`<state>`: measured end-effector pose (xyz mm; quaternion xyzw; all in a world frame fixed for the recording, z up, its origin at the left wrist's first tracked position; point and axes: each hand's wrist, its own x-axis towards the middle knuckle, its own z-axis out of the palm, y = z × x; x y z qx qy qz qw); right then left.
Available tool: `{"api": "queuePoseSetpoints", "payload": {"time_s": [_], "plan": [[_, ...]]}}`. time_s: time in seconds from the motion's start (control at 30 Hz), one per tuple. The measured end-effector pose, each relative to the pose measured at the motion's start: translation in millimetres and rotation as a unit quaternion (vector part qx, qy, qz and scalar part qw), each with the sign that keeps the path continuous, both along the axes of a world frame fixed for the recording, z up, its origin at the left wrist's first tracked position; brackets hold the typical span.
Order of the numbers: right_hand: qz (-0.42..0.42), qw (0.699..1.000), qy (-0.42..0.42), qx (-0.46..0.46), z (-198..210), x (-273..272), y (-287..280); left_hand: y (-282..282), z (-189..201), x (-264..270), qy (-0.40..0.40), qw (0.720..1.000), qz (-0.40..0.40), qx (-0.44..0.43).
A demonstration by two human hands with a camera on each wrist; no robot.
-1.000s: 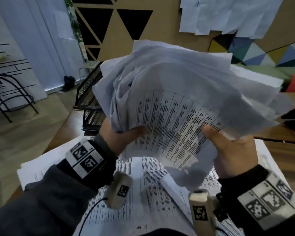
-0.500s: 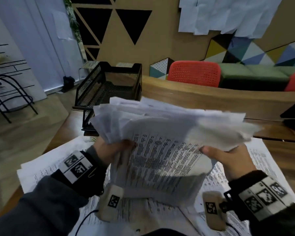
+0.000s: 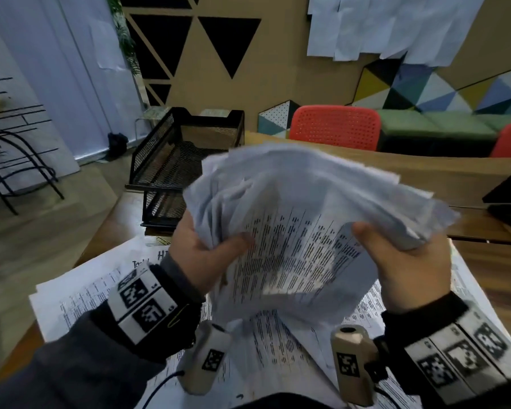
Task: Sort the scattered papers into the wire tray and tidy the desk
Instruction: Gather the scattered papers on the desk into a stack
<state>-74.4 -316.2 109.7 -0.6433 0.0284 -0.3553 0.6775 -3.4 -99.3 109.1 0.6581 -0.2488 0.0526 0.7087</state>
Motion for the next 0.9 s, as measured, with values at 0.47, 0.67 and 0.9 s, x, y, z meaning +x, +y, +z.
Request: {"api": "queuePoseSetpoints", "payload": {"time_s": [0.47,0.67,0.9], "plan": [[0.107,0.991,0.083,-0.005,-18.9,5.8,-14.8,-12.2,44.1,33.5,-0.045,0.988,0.113,0.096],[0.049,0.995,0.091,0.008,-23.0,14.4,-12.0,-7.2,41.3,36.8,-0.009,1.0,0.028,0.008],[0.002,0.999,0.027,0.017,-8.0,9.2,-5.5,19.9,10.8,36.4,-0.081,0.986,-0.031,0.14]]}}
